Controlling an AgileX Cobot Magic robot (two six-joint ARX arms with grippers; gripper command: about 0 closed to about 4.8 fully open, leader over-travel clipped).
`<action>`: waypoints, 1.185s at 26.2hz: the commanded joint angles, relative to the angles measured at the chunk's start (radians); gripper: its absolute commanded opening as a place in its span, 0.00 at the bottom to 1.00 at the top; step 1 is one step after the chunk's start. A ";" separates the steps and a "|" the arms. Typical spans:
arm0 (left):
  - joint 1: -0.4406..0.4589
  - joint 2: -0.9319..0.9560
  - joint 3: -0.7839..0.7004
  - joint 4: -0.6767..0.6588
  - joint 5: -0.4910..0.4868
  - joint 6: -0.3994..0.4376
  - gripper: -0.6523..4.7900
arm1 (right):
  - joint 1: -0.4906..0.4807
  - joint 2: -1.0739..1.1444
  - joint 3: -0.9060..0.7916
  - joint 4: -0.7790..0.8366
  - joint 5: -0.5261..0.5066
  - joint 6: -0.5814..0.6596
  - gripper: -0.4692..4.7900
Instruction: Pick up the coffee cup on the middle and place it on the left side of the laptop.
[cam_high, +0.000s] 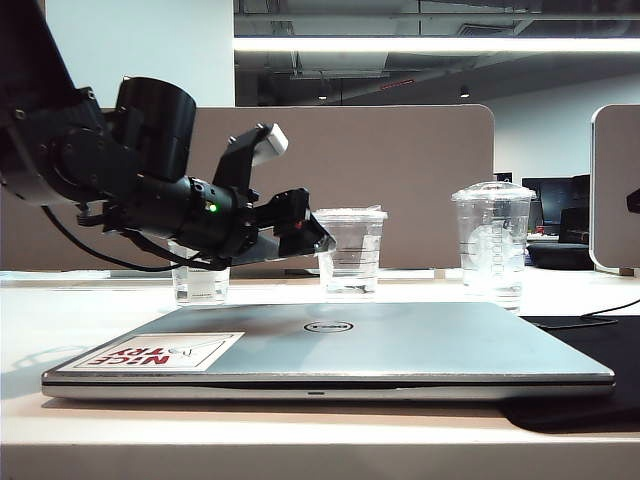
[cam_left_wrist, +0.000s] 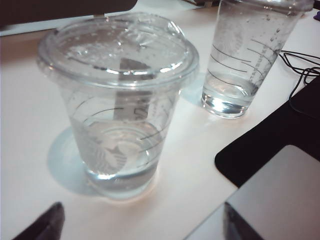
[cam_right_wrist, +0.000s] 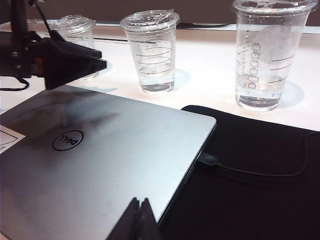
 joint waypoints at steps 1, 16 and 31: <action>0.000 0.018 0.025 0.014 -0.002 0.006 0.96 | 0.000 -0.001 -0.004 0.018 -0.001 -0.001 0.08; -0.006 0.191 0.243 -0.078 -0.048 -0.024 1.00 | 0.001 0.000 -0.004 0.018 -0.001 -0.001 0.08; -0.010 0.308 0.368 -0.096 -0.021 -0.028 1.00 | 0.002 0.001 -0.004 0.018 -0.001 0.000 0.08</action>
